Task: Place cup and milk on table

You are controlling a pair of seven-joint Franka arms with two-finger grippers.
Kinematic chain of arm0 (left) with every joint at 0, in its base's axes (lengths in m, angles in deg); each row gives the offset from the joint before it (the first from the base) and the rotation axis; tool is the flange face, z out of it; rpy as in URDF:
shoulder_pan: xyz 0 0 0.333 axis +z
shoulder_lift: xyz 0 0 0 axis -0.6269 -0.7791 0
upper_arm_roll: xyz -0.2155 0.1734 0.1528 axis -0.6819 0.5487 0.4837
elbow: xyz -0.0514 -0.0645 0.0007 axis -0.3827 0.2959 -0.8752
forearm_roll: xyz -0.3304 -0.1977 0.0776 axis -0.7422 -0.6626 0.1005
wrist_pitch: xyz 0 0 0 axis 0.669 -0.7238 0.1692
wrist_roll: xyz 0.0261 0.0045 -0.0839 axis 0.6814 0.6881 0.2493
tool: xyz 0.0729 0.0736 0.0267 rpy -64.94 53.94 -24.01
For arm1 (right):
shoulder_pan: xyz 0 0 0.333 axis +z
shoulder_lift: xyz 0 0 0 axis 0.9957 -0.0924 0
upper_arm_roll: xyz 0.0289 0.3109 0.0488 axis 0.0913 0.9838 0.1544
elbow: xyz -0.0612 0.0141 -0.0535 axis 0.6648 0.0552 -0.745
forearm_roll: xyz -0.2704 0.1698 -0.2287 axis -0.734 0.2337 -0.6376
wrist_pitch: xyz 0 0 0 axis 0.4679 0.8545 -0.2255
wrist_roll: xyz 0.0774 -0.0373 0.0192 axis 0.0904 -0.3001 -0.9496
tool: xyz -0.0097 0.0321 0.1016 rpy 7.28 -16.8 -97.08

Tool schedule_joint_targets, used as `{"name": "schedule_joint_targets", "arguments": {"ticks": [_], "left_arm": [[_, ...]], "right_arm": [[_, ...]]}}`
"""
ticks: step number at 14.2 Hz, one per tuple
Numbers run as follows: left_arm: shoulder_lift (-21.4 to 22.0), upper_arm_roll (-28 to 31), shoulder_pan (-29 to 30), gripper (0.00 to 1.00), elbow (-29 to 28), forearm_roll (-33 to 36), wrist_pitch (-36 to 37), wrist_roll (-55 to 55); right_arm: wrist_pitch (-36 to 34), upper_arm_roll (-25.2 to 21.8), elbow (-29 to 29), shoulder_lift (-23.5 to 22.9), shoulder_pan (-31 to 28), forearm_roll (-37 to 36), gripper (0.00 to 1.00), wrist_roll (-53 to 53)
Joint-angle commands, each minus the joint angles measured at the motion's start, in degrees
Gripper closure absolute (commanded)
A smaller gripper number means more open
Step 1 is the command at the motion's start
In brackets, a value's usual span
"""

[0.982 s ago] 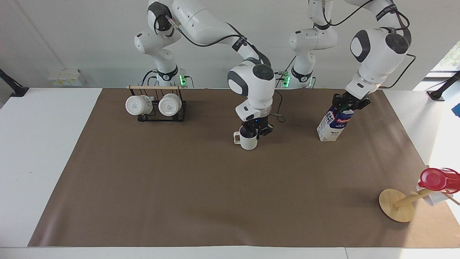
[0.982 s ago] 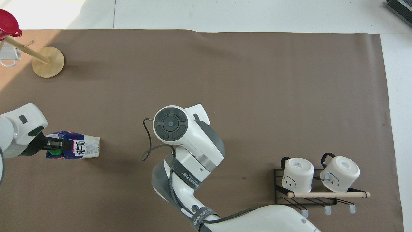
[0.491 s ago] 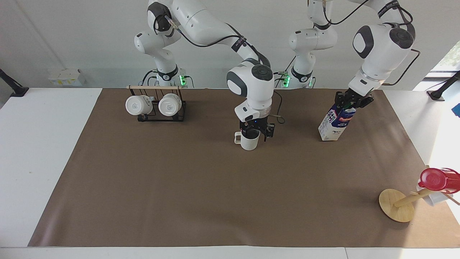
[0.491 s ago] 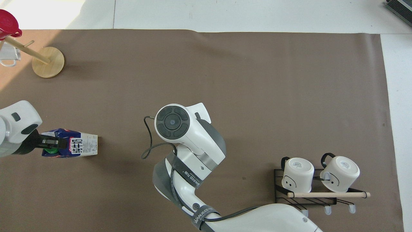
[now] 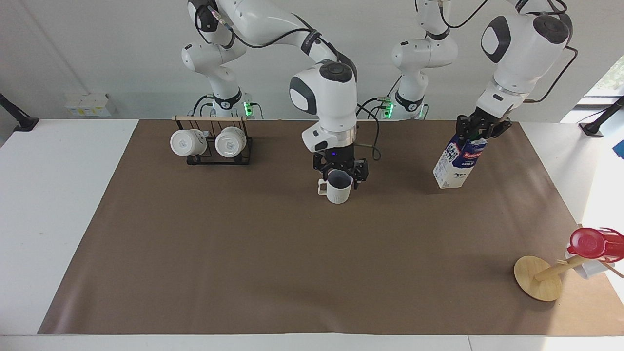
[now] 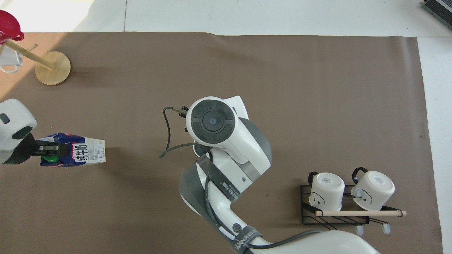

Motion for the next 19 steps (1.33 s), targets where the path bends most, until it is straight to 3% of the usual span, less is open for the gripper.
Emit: {"name": "schedule_joint_targets", "arguments": {"ticks": [1,11,15,19], "left_arm": [[-2.4,0.3,-4.8,0.51,4.6,-0.6,2.8,-7.3],[-6.1,0.3,-19.6,0.53,6.0,-4.5,-3.2,-21.3],[-10.5,0.4,-22.3,0.54,5.9,-4.1,-7.3,-24.3],[-11.3,0.4,-22.2,0.56,5.8,-3.7,-7.9,-24.3]], "right_arm": [[-3.3,0.5,-7.0,8.8,-4.8,0.4,0.00,6.9],[-20.8,0.3,-6.5,21.9,-20.8,0.6,0.00,33.1],[-25.2,0.3,-4.8,22.6,-25.7,1.0,0.00,42.6],[-27.4,0.3,-4.1,22.2,-28.0,1.1,0.00,47.2]]}}
